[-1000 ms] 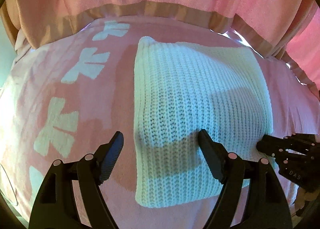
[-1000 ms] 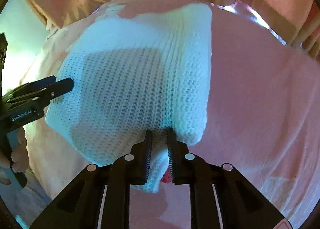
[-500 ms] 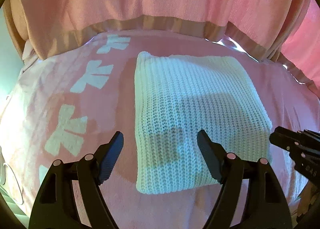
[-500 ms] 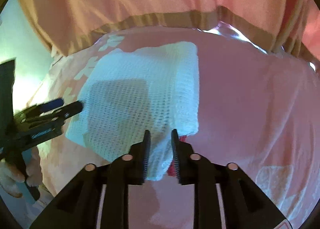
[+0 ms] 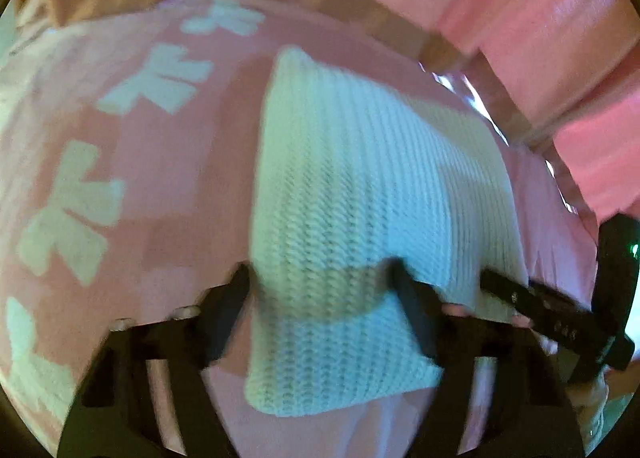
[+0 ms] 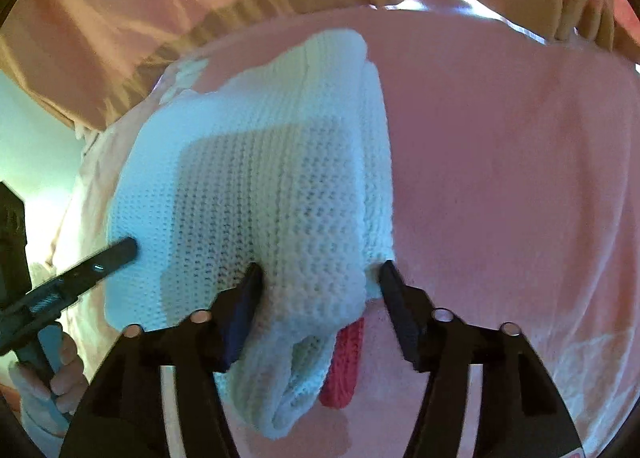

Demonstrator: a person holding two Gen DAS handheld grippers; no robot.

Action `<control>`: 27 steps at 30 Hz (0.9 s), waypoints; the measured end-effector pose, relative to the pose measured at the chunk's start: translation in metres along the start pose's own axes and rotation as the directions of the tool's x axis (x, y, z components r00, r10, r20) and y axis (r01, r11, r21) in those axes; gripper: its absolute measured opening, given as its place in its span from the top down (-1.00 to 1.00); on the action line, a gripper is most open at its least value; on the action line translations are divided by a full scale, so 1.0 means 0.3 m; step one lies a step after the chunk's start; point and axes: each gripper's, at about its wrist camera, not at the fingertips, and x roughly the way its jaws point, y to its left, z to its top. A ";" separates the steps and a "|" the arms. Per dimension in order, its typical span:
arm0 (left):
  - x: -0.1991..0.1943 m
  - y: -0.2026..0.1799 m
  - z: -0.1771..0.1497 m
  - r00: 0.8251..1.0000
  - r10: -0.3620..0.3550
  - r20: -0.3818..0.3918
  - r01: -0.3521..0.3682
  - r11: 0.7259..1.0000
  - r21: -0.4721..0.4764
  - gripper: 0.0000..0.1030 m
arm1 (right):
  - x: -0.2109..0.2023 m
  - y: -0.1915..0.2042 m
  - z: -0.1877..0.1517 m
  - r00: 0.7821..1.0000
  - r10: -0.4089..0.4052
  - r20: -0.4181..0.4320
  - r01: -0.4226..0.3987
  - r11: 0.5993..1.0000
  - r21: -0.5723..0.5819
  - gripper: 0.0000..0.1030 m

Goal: Fold small clothes

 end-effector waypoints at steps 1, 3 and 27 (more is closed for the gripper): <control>-0.005 -0.002 0.000 1.000 0.009 0.012 -0.009 1.000 0.007 0.03 | -0.019 0.013 0.003 1.000 0.018 0.013 -0.018 1.000 -0.009 0.50; -0.039 -0.012 0.003 1.000 0.000 0.027 0.000 1.000 0.018 0.22 | -0.086 0.044 0.009 0.995 0.069 0.075 -0.066 0.997 -0.032 0.50; -0.287 -0.128 -0.285 0.920 0.182 0.346 -0.221 0.972 0.078 -0.87 | -0.349 -0.027 -0.271 0.940 -0.157 0.303 0.177 0.983 -0.040 -0.54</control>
